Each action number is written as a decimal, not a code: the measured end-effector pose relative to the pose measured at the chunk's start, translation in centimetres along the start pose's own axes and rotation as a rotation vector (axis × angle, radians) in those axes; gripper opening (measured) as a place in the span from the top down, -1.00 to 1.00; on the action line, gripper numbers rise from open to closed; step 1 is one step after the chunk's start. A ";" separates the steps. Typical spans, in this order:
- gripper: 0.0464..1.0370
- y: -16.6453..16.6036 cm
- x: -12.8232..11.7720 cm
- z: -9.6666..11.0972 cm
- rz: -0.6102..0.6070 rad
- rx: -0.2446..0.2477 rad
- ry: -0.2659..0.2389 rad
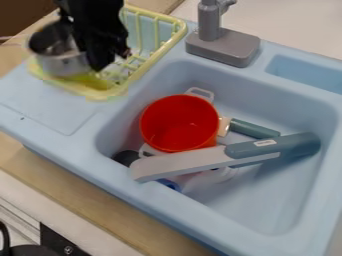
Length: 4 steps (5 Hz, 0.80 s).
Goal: Put the silver pot in the yellow basket
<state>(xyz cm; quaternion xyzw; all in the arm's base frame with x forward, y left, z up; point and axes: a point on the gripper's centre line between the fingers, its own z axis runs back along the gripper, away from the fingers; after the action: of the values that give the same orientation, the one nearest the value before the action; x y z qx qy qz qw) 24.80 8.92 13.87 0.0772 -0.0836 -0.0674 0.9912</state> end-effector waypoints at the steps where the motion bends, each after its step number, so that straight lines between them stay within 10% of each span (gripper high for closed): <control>1: 0.96 0.1 2.2 -0.1 0.027 0.002 -0.012; 4: 0.96 0.1 6.3 -3.2 0.247 0.020 -0.070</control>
<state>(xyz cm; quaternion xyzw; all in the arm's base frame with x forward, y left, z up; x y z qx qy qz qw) 31.56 8.52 11.78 0.0737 -0.1275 0.0532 0.9877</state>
